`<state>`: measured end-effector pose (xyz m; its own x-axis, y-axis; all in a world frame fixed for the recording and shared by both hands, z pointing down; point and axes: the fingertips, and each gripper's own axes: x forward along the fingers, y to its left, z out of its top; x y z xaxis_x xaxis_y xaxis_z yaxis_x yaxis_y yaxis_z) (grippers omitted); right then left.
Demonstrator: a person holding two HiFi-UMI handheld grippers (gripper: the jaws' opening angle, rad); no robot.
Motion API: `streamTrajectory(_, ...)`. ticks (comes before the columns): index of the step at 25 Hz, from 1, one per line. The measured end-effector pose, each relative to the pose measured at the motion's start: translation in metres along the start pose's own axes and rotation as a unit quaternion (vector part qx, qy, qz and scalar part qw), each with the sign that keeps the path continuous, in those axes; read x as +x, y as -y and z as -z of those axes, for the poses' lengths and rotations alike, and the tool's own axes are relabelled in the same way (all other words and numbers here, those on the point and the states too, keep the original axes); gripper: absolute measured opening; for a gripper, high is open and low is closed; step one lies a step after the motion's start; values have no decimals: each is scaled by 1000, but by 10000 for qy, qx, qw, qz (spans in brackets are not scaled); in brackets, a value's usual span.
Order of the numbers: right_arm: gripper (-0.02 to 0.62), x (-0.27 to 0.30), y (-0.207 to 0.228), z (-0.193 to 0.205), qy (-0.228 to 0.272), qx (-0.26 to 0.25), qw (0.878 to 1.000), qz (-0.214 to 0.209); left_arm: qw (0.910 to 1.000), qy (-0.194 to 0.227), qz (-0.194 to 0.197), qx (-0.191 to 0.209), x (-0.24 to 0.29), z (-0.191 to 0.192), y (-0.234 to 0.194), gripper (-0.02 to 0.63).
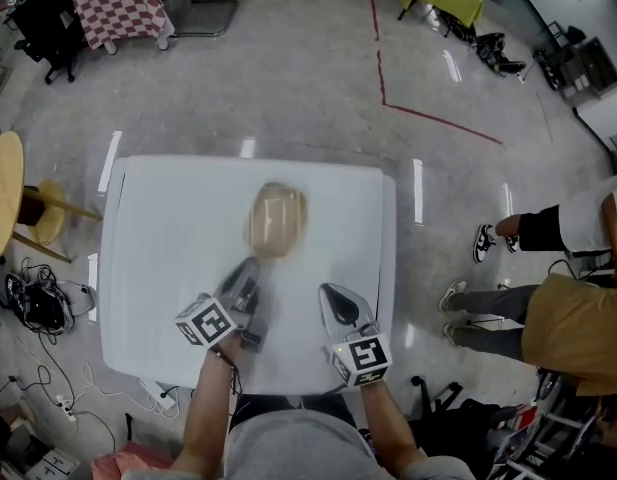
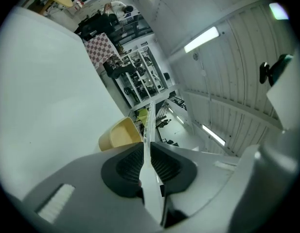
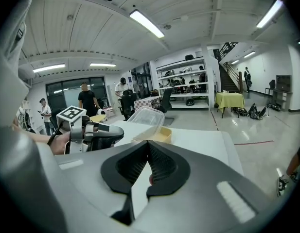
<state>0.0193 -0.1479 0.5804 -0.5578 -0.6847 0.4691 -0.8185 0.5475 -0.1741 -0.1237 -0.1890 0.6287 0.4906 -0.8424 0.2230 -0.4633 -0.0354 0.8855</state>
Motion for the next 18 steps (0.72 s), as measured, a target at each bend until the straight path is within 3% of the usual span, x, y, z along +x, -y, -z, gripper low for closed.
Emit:
streamTrajectory(9,5,-38,-7,-24,361,-157,9992,119,9939,191,170,1071,-27,-10,67,52)
streamTrajectory(18,5,-88,-23,-50,776,-316,9962,253,9741,532,229,2185,-71,-17,133,52)
